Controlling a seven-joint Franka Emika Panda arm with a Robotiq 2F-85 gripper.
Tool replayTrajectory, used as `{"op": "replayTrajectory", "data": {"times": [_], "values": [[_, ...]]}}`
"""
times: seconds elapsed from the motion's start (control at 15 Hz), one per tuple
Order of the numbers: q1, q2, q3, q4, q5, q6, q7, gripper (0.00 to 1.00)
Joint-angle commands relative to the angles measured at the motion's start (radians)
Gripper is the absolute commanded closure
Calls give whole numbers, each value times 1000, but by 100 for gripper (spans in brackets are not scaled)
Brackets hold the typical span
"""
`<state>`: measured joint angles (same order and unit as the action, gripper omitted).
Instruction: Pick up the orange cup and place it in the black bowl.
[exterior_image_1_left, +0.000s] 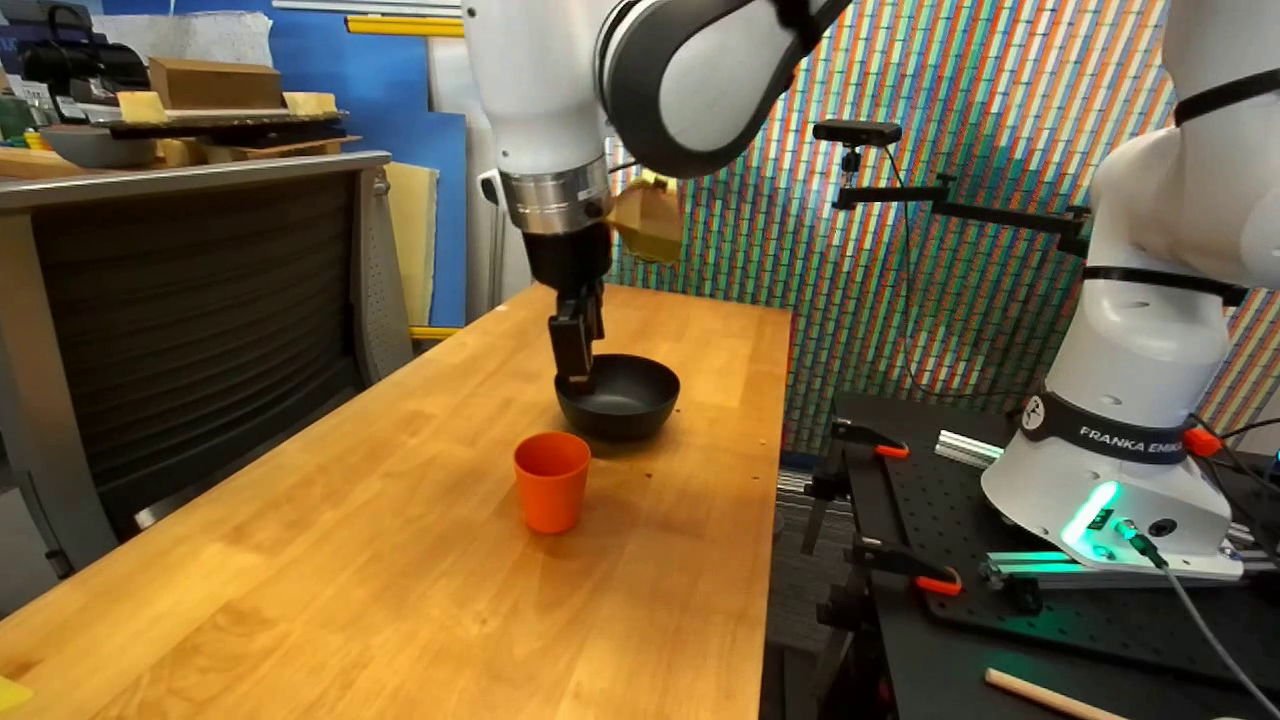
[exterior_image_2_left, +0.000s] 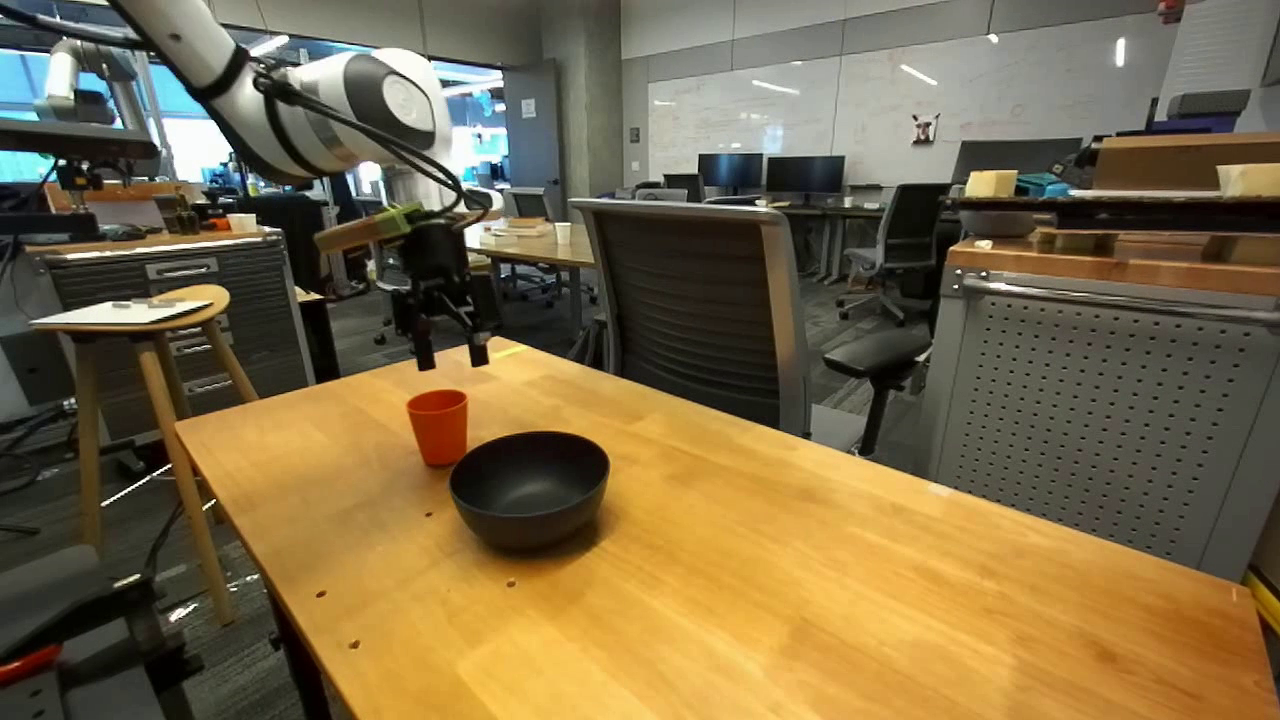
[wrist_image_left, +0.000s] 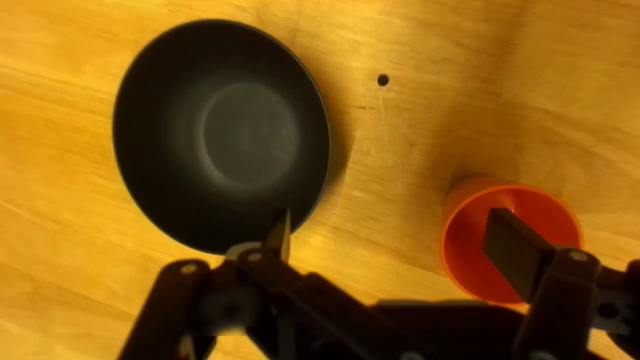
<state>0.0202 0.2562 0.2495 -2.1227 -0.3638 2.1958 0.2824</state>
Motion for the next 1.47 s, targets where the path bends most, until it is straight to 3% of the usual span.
{"op": "replayTrajectory", "data": {"times": [0.0,0.4,0.47,0.53,1.13,1.4], "values": [[97,236,-84,249,37,-33,-30,0],[135,397,-112,421,206,-109,-108,0],[134,397,-116,417,222,-120,-111,25],[134,395,-121,412,234,-124,-107,26],[135,309,-143,305,312,-127,-83,96],[154,164,-173,174,268,-119,-23,100]]}}
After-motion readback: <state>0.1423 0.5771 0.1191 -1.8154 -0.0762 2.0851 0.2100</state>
